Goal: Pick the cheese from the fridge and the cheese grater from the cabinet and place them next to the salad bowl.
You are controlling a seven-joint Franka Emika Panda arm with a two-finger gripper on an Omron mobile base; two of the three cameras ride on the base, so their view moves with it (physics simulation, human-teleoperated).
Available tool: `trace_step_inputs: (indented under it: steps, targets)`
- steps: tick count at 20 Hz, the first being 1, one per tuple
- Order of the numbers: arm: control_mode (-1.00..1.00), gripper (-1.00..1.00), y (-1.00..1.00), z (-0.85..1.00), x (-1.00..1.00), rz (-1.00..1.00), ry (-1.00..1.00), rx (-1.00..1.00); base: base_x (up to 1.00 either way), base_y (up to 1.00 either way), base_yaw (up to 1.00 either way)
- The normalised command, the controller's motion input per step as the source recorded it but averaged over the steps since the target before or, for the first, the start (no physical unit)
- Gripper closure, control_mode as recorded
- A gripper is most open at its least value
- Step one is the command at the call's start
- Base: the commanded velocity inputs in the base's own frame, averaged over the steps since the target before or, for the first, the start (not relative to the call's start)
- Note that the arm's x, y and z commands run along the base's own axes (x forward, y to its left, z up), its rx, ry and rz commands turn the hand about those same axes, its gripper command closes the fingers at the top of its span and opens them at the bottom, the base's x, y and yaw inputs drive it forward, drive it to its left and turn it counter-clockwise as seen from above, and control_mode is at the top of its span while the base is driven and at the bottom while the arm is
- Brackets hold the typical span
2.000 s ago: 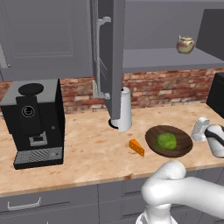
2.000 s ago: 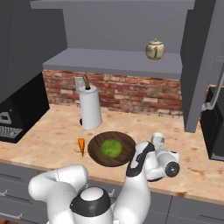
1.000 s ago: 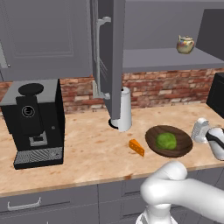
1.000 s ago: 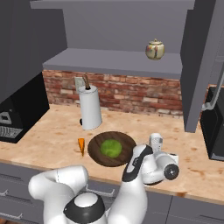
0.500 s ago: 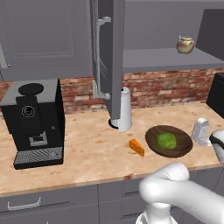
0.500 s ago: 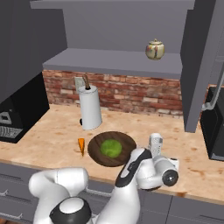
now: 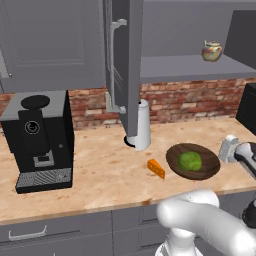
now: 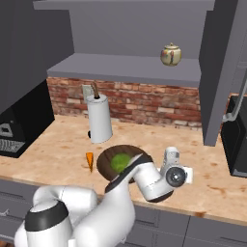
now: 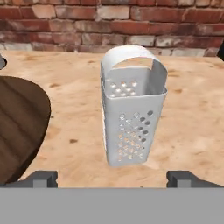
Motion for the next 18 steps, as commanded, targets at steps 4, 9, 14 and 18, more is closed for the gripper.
trace_step_inputs:
  steps: [4, 9, 14, 18]
  targets:
    - [-1.00, -1.00, 0.14, 0.47, -0.34, -0.03, 0.28, -0.05, 0.00, 0.00, 0.00]
    - [-1.00, -1.00, 0.16, 0.44, -0.40, -0.05, 0.24, 0.00, 0.00, 0.00, 0.00]
    - [-1.00, -1.00, 0.25, 0.44, -0.42, -0.01, 0.21, 0.00, 0.00, 0.00, 0.00]
    - [-1.00, -1.00, 0.36, 0.32, -0.41, 0.00, 0.05, 0.01, 0.00, 0.00, 0.00]
